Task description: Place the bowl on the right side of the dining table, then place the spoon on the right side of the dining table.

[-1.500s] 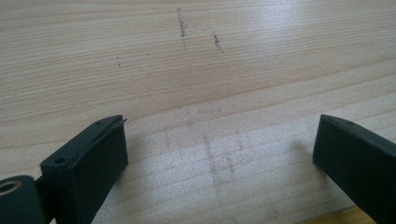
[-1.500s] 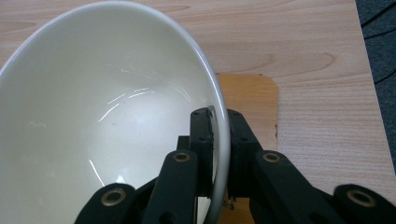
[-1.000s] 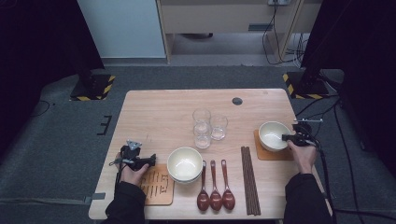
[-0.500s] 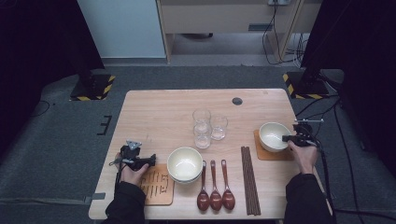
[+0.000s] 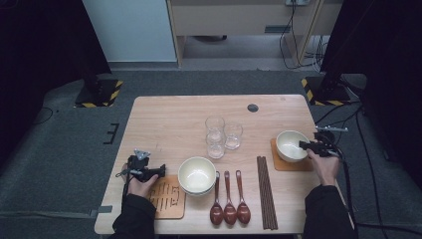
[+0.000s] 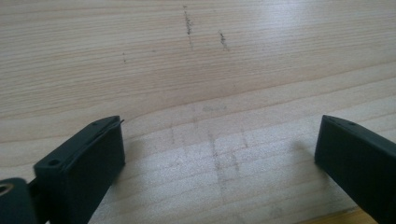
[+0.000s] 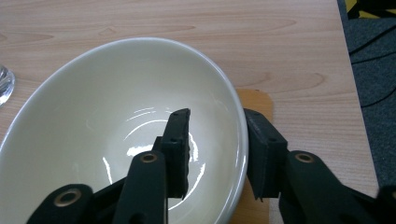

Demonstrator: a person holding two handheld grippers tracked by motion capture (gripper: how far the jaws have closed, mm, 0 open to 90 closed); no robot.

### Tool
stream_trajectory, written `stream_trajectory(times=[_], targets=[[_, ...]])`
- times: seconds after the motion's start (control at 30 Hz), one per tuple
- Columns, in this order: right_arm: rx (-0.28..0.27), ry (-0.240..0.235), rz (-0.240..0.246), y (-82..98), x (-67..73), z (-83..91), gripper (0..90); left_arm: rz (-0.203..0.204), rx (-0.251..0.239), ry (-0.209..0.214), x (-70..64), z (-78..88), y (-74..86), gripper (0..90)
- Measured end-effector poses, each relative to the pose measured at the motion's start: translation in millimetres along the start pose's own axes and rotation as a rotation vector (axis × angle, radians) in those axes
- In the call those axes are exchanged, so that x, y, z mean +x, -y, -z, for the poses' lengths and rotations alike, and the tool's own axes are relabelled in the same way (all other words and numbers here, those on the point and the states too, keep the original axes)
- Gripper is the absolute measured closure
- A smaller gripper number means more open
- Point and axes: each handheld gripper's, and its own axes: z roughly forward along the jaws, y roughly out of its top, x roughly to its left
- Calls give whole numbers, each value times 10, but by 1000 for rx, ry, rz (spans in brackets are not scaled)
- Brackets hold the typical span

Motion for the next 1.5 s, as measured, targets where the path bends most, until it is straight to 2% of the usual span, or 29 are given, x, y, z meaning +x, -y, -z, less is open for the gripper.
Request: stream_trajectory(times=[0.07, 0.1, 0.13, 0.23, 0.27, 0.33, 0.43, 0.57, 0.73, 0.93, 1.03, 1.23, 1.33, 1.5], targets=[[-18, 2, 14, -2, 11, 20, 595, 3, 3, 0, 7, 25, -4, 53], [-33, 2, 16, -6, 24, 42, 575, 12, 6, 5, 11, 42, -10, 112], [-36, -3, 22, -8, 29, 50, 562, 33, -3, 22, 15, 73, -21, 120], [-45, 1, 33, -15, 46, 66, 546, 32, -16, 30, 8, 110, -38, 151], [-55, 0, 40, -22, 62, 79, 524, 32, -25, 41, 6, 130, -46, 199], [-60, 1, 52, -24, 77, 93, 501, 34, -47, 65, -11, 179, -66, 205], [-71, 5, 61, -23, 90, 102, 478, 28, -60, 77, -21, 204, -75, 223], [-112, 8, 74, -25, 97, 158, 436, 34, -97, 104, -29, 267, -102, 282], [-134, 2, 88, -36, 128, 214, 408, 37, -122, 141, -58, 372, -155, 303], [-158, -13, 107, -54, 195, 291, 371, 30, -154, 166, -100, 470, -211, 298], [-163, -22, 108, -54, 207, 311, 361, 41, -169, 183, -111, 515, -238, 298], [-171, -30, 117, -60, 243, 356, 337, 40, -202, 200, -163, 616, -294, 311], [-176, -42, 132, -61, 282, 391, 334, 51, -225, 223, -195, 671, -327, 320], [-180, -57, 144, -67, 326, 426, 335, 55, -232, 237, -225, 704, -349, 322]])
